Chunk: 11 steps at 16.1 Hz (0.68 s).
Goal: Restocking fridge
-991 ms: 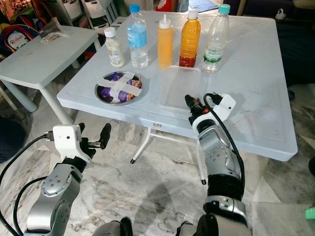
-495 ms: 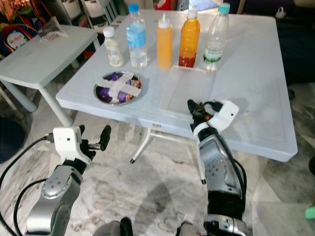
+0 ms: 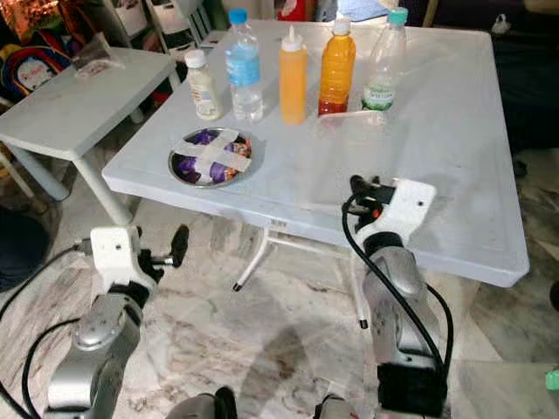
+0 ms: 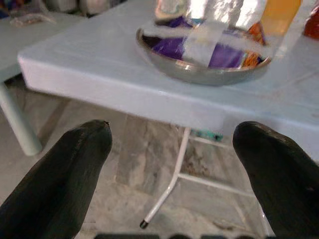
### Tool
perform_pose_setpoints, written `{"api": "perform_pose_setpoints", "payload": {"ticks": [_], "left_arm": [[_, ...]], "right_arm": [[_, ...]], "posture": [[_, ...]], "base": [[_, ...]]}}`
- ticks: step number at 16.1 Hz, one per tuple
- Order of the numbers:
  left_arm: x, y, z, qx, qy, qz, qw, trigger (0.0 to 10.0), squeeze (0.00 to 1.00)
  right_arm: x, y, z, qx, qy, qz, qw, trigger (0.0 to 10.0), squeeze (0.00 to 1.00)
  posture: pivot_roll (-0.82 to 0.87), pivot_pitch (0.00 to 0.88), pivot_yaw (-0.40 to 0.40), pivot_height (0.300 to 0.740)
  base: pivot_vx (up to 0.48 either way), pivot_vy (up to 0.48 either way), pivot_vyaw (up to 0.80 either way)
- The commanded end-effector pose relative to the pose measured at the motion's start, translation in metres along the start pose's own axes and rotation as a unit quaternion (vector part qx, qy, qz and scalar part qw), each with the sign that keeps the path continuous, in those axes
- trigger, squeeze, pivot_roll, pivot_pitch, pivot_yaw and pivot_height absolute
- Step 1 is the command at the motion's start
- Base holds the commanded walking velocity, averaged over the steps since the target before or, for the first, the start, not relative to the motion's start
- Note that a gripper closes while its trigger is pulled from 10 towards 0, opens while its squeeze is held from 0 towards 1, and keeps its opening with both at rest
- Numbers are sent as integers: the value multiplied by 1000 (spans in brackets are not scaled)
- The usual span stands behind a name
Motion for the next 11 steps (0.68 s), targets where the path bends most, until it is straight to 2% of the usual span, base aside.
{"api": "perform_pose_setpoints", "payload": {"ticks": [1, 3, 6, 11], "left_arm": [[-7, -1, -5, -11, 5, 14, 1000, 10000, 0], [-5, 0, -7, -14, 7, 9, 1000, 10000, 0], [-2, 2, -7, -15, 7, 6, 1000, 10000, 0], [-2, 3, -7, -13, 8, 6, 1000, 10000, 0]], "right_arm": [[3, -5, -9, -15, -9, -12, 1000, 10000, 0], [-2, -7, -11, -15, -14, -6, 1000, 10000, 0], [-6, -8, -10, -11, -19, -1, 1000, 10000, 0], [-5, -8, -11, -13, -27, -1, 1000, 10000, 0]], "posture": [[-93, 134, 121, 740], [-96, 134, 123, 740], [-102, 130, 123, 740], [-104, 120, 118, 740]], "base": [[0, 0, 0], [0, 0, 0], [-268, 0, 0], [-266, 0, 0]]}}
Point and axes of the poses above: a point about 5 cm out from each wrist's last joint towards the gripper, its own y axis pointing out of the wrist towards the gripper, its own z axis along the axis of the wrist's last joint, x = y × z, the point moved 5 cm from there along y, pointing out of the wrist towards the gripper, and after that the axes turned 11 degrees about y, right-handed, at the moved point
